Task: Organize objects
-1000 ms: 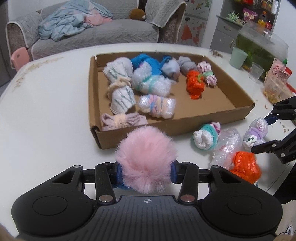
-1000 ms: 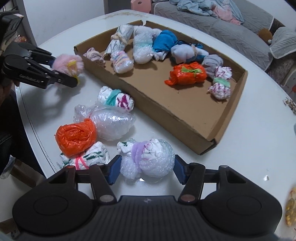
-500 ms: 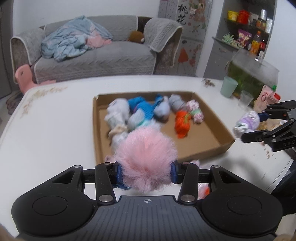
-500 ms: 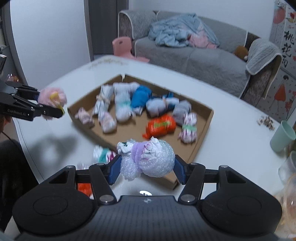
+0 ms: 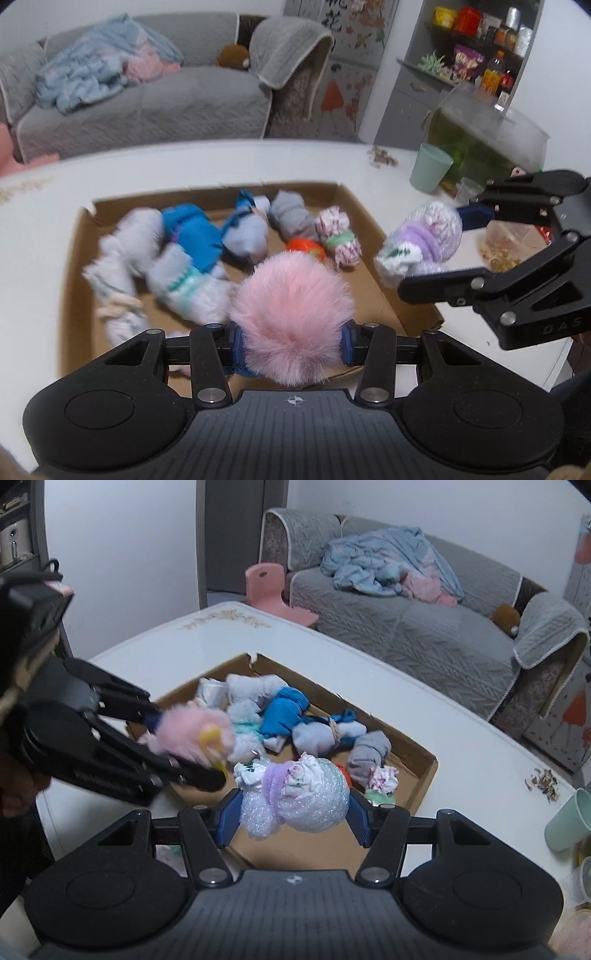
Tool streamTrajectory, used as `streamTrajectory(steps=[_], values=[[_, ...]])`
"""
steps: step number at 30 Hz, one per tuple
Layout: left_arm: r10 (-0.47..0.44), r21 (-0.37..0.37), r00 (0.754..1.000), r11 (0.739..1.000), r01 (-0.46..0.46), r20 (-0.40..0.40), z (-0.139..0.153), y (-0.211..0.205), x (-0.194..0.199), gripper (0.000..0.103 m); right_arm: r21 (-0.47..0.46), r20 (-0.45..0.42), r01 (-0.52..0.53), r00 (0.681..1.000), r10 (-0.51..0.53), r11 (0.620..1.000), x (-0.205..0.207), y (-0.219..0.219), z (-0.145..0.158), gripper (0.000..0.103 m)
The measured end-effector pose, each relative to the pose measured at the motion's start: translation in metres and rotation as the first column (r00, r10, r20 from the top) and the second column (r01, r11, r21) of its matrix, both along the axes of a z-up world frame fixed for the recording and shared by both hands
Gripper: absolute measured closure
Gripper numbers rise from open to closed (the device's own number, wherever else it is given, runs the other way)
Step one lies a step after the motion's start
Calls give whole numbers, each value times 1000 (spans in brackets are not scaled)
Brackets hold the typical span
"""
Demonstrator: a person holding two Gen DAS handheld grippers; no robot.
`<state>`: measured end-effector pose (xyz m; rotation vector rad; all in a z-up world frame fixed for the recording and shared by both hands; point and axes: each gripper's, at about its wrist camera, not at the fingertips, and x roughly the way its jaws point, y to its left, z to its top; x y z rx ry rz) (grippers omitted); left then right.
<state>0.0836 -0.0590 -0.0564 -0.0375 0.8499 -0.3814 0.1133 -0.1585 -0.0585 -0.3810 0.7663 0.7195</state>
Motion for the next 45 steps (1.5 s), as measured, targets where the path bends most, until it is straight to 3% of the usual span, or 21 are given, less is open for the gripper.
streamTrajectory(steps=[5,11,16,25,35,45], values=[[10,13,998,1000,-9,-66,-32,-1,20,51,-41,-41,-27,999,25,999,16,4,-19,48],[76,83,994,994,-69,-78,-51,12,33,51,-32,-34,-80,996,79,996,34,21,-26,48],[97,117,994,989,-90,-56,-51,21,36,51,-1,-58,-130,990,130,992,52,41,-35,48],[103,148,994,984,-97,-32,-51,24,53,51,-57,-74,-183,981,178,982,64,63,-58,48],[70,212,997,975,-64,-23,-52,18,58,49,-73,-101,-163,983,155,984,80,61,-70,47],[74,216,997,974,-64,-37,-52,18,58,40,-73,-105,-156,983,148,985,80,56,-69,46]])
